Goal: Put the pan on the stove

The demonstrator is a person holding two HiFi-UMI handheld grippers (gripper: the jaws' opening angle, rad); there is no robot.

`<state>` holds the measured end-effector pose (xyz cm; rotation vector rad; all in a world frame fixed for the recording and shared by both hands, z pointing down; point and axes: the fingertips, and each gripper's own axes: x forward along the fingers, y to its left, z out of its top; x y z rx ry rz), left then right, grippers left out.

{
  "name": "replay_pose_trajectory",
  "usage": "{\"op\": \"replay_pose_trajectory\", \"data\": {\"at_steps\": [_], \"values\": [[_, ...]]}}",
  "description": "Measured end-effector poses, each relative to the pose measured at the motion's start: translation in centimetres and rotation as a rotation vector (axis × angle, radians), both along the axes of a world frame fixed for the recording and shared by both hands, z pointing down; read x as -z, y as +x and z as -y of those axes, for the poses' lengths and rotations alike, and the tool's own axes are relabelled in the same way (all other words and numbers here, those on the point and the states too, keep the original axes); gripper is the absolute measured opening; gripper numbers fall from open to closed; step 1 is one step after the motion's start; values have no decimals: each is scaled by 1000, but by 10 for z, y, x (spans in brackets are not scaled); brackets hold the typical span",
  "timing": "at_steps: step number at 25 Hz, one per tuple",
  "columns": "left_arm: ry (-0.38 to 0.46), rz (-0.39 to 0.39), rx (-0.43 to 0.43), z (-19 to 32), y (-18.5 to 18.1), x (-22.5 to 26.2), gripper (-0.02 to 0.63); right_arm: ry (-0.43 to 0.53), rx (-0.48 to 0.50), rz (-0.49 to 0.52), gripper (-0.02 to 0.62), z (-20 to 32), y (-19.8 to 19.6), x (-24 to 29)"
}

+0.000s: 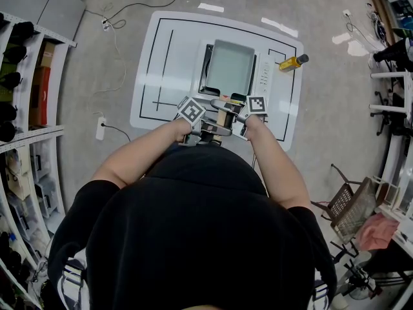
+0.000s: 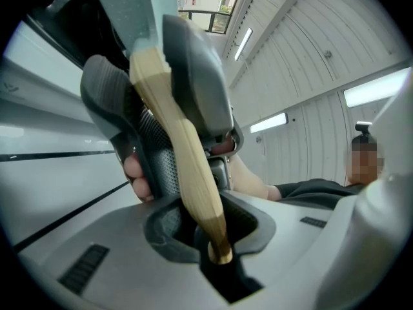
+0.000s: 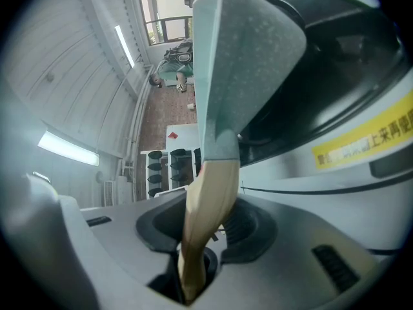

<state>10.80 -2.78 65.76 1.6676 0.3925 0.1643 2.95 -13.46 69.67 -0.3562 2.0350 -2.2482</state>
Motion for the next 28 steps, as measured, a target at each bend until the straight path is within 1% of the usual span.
{"op": "replay_pose_trajectory", "data": {"at_steps": [9, 12, 13, 16, 20, 24, 28], "values": [[0, 0, -6, -1, 1, -5, 78, 12, 4, 20, 129, -1, 0, -4], [-61, -14, -9, -5, 2, -1, 78, 11, 3, 24, 130, -2, 1, -5], [-59, -14, -9, -5, 1, -1, 78, 11, 2, 25, 130, -2, 1, -5], [1, -1, -9, -1, 1, -6, 78, 16, 4, 27, 130, -1, 0, -5], [0, 3, -10, -1, 0, -6, 78, 13, 2, 32, 130, -1, 0, -3], [9, 3, -8, -1, 0, -5, 80, 32, 11, 29, 129, -1, -1, -4], [10, 31, -14, -1, -1, -9, 83, 21, 2, 32, 132, 0, -1, -3]]}}
